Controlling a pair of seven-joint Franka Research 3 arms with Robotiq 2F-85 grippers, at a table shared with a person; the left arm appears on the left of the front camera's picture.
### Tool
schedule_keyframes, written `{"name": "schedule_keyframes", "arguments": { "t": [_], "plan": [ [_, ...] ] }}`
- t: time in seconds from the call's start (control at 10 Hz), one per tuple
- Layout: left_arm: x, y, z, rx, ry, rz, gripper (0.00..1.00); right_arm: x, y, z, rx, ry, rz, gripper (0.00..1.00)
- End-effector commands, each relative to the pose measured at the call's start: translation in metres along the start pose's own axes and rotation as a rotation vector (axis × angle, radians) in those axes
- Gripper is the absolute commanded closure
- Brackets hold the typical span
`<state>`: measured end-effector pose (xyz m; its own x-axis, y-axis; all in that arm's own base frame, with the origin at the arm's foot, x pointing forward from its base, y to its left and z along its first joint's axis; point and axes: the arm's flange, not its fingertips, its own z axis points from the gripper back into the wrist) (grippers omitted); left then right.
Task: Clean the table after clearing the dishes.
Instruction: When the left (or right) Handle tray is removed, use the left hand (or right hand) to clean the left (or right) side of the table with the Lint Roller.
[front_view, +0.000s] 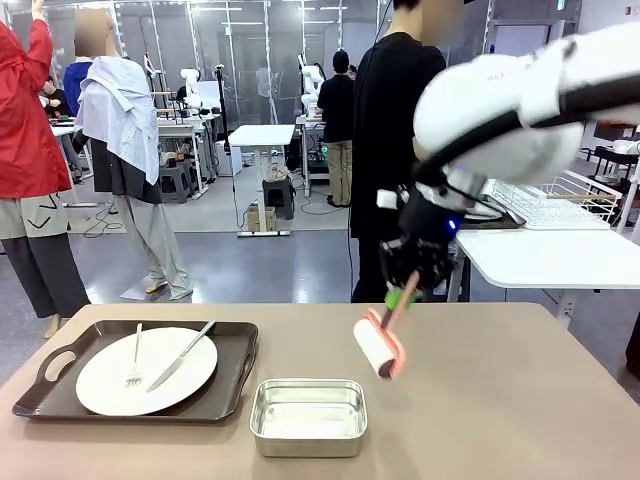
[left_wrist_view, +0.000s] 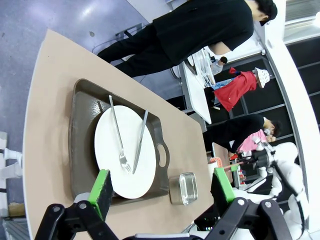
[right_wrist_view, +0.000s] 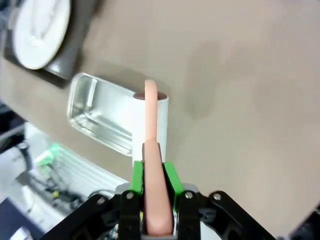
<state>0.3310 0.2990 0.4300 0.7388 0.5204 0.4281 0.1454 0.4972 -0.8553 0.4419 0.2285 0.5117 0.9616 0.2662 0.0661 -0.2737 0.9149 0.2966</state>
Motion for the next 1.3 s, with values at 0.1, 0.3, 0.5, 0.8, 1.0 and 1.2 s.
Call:
{"name": "schedule_keyframes", "arguments": {
  "t": [0.1, 0.3, 0.5, 0.8, 1.0, 1.2],
  "plan": [
    [0.003, -0.002, 0.003, -0.017, -0.005, -0.003, 0.0, 0.0, 0.0, 0.0, 0.0, 0.0, 0.0, 1.0],
    [0.003, -0.002, 0.003, -0.017, -0.005, -0.003, 0.0, 0.0, 0.0, 0.0, 0.0, 0.0, 0.0, 1.0],
    [0.003, -0.002, 0.003, -0.017, -0.005, -0.003, 0.0, 0.0, 0.0, 0.0, 0.0, 0.0, 0.0, 1.0],
    [0.003, -0.002, 0.003, -0.017, -0.005, -0.003, 0.0, 0.021, -0.041, -0.014, 0.271, -0.076, -0.222, 0.78],
    [0.003, -0.002, 0.003, -0.017, -0.005, -0.003, 0.0, 0.007, -0.093, -0.032, 0.419, -0.148, -0.376, 0.78],
    [0.003, -0.002, 0.003, -0.017, -0.005, -0.003, 0.0, -0.006, -0.129, -0.053, 0.532, -0.144, -0.446, 0.78]
  ]
}}
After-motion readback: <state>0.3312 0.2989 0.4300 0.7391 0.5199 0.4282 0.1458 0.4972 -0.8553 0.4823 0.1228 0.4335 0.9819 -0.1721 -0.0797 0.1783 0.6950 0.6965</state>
